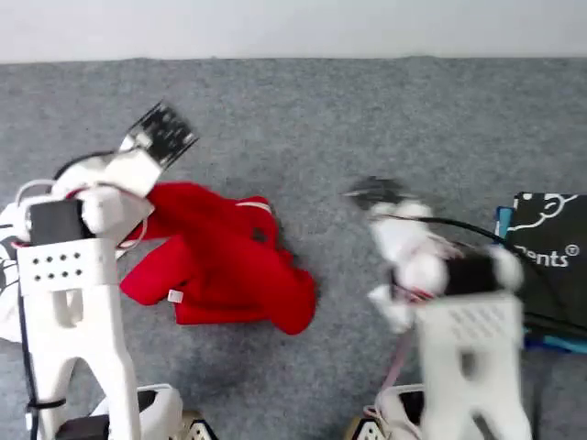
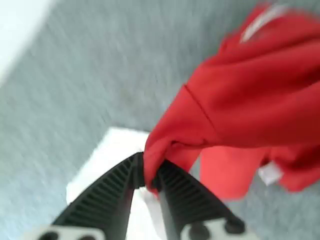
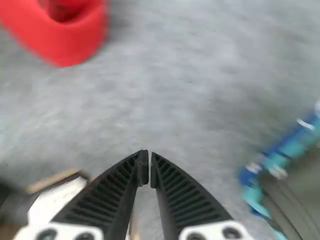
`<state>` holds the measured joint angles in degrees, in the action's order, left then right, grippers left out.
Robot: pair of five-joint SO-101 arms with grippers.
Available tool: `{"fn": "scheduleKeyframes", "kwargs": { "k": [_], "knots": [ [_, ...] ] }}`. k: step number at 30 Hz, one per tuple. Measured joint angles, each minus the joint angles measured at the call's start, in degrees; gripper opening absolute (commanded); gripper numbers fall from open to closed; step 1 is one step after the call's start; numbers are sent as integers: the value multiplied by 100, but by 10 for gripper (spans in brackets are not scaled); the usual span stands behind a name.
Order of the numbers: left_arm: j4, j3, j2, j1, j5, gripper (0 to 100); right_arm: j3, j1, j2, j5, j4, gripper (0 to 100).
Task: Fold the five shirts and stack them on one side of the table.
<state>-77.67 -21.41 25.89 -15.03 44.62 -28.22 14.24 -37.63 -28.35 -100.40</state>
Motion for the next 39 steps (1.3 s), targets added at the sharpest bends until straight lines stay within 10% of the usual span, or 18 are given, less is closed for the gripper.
{"fn": "scheduleKeyframes", "kwargs": {
  "k": [15,25,39],
  "knots": [
    [1222,-1705,0,-1477,299,14,2602,3464,3982,404,290,9],
    [1538,-1873,0,-1829,299,14,3886,3499,6330,422,774,9],
    [1266,-1873,0,-1846,-18,14,7253,1503,8571,422,1714,9]
  ]
}}
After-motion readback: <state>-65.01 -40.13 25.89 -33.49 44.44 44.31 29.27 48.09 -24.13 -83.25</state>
